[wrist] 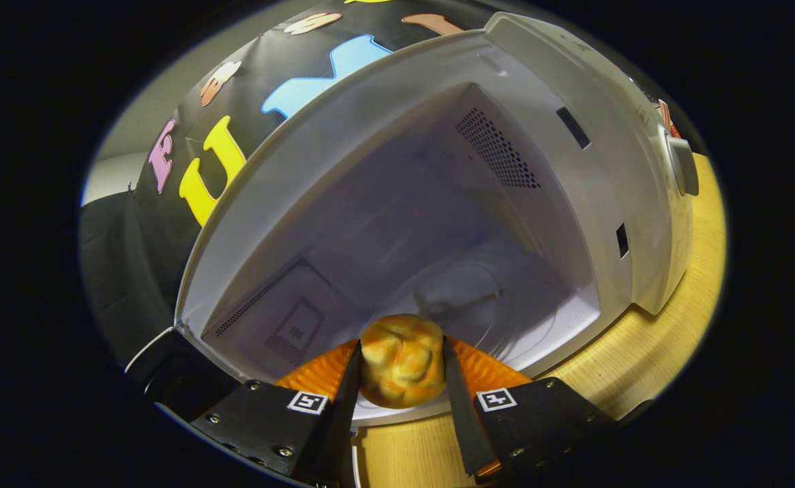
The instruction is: Open the microwave, put the food inside, and close the microwave door.
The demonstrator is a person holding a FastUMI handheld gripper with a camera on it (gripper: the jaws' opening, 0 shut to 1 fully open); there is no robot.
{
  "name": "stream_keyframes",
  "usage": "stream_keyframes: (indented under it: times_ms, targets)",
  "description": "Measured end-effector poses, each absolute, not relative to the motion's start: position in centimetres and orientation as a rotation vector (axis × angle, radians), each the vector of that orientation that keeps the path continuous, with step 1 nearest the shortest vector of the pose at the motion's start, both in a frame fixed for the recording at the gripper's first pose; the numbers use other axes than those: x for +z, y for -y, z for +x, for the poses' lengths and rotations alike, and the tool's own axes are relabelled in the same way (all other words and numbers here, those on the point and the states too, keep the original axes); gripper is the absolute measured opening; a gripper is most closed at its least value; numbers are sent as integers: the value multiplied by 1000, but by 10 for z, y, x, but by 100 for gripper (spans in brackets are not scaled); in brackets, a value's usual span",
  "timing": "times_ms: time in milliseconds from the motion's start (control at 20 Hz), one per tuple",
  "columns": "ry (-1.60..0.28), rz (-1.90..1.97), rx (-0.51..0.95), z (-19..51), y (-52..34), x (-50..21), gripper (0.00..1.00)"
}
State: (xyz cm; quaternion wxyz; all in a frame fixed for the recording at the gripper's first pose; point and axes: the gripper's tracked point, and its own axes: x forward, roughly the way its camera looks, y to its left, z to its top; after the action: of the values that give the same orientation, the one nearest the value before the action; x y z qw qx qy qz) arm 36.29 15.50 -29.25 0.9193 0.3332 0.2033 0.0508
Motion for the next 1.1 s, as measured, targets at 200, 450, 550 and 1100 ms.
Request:
stream_keyframes:
  times_ms: [200,450,550,1100]
  targets:
    - [-410,663,98,364,-151,-293,77]
    - [-404,636,105,356,-142,-280,97]
    - [-411,604,119,343,-138,-270,97]
    - [-328,418,225,230,-126,-176,97]
